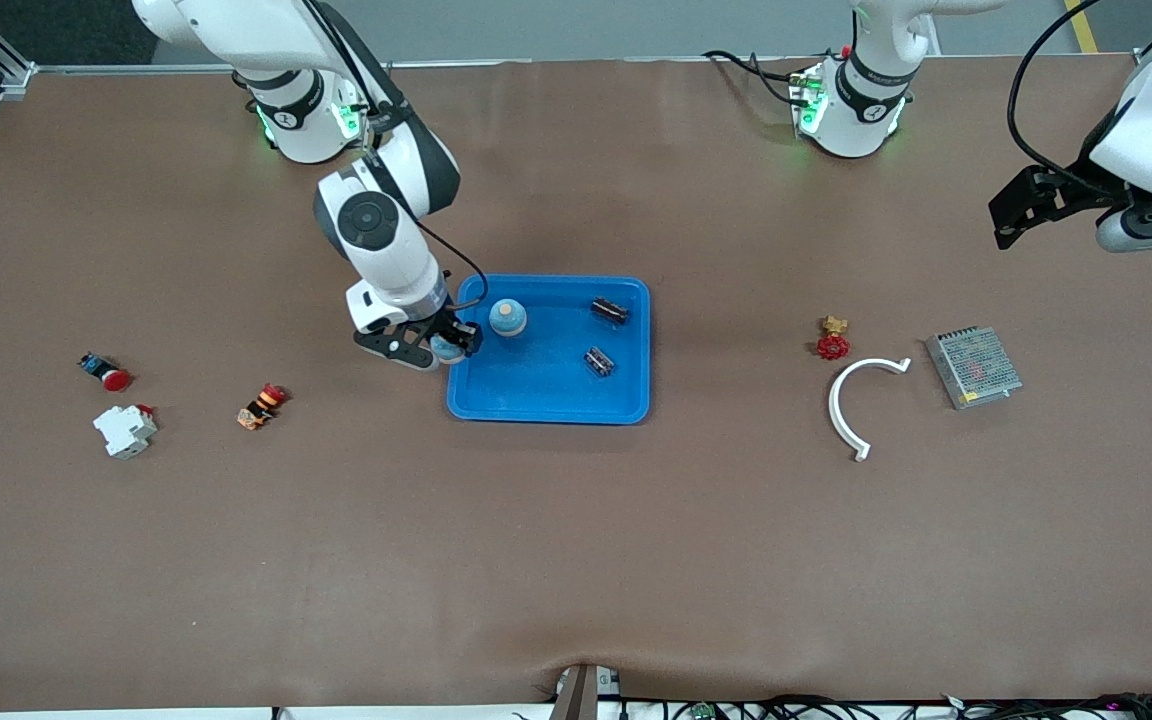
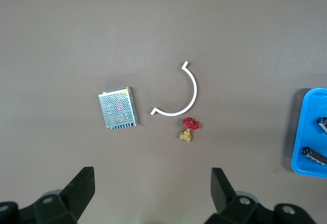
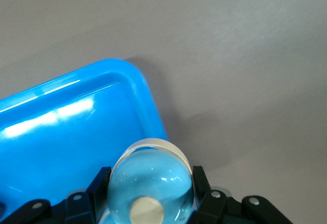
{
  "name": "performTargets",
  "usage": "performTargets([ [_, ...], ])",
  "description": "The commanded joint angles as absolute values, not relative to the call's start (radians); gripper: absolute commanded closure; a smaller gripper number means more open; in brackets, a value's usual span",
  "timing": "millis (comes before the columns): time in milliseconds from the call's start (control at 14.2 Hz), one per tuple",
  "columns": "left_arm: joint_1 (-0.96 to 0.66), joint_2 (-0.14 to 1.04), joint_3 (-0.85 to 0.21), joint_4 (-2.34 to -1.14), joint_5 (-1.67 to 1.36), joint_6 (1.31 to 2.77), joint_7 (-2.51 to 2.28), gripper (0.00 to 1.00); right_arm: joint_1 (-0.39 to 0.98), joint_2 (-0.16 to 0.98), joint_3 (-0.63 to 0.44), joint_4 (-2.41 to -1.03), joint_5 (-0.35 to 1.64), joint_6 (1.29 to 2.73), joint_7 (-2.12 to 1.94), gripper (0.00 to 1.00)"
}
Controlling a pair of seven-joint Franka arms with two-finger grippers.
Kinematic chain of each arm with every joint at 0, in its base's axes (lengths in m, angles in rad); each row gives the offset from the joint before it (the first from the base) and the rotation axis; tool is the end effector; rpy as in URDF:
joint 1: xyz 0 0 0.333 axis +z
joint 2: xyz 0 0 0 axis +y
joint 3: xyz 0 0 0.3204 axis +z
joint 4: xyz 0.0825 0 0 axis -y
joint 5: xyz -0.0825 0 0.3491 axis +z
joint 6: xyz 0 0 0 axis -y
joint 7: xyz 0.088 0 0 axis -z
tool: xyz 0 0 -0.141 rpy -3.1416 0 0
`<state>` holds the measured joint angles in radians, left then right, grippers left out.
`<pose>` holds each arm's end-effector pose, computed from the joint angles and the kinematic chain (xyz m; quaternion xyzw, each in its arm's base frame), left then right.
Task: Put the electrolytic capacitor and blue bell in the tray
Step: 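Carry the bell into the tray with the right gripper and release it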
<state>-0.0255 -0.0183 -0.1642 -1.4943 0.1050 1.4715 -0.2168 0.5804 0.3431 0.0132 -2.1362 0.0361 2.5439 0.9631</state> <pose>0.4975 -0.0805 0.6294 -0.9984 -0.0186 -0.0085 0.0531 0.4659 0.3146 0.2474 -0.9795 0.1984 -0.0140 0.0318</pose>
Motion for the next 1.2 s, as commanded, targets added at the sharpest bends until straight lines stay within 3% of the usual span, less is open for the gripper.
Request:
performTargets([
  [0, -0.023, -0.045, -0.161, -1.516, 0.062, 1.434, -0.199, 0.0, 0.624, 0.432, 0.005, -2.034, 0.037, 2.526, 1.048, 1.0],
  [423, 0.009, -0.035, -0.16, -1.508, 0.023, 1.439, -0.199, 0.0, 0.643, 0.574, 0.003, -1.911, 0.038, 2.543, 1.078, 1.0],
  [1057, 0.008, -0.026, -0.164, -1.508, 0.025, 1.454, -0.201, 0.0, 0.652, 0.637, 0.0, -1.861, 0.035, 2.545, 1.103, 1.0],
  [1128, 0.008, -0.028, -0.164, -1.508, 0.023, 1.454, -0.201, 0.0, 0.647, 0.637, 0.0, -1.861, 0.023, 2.543, 1.101, 0.37],
])
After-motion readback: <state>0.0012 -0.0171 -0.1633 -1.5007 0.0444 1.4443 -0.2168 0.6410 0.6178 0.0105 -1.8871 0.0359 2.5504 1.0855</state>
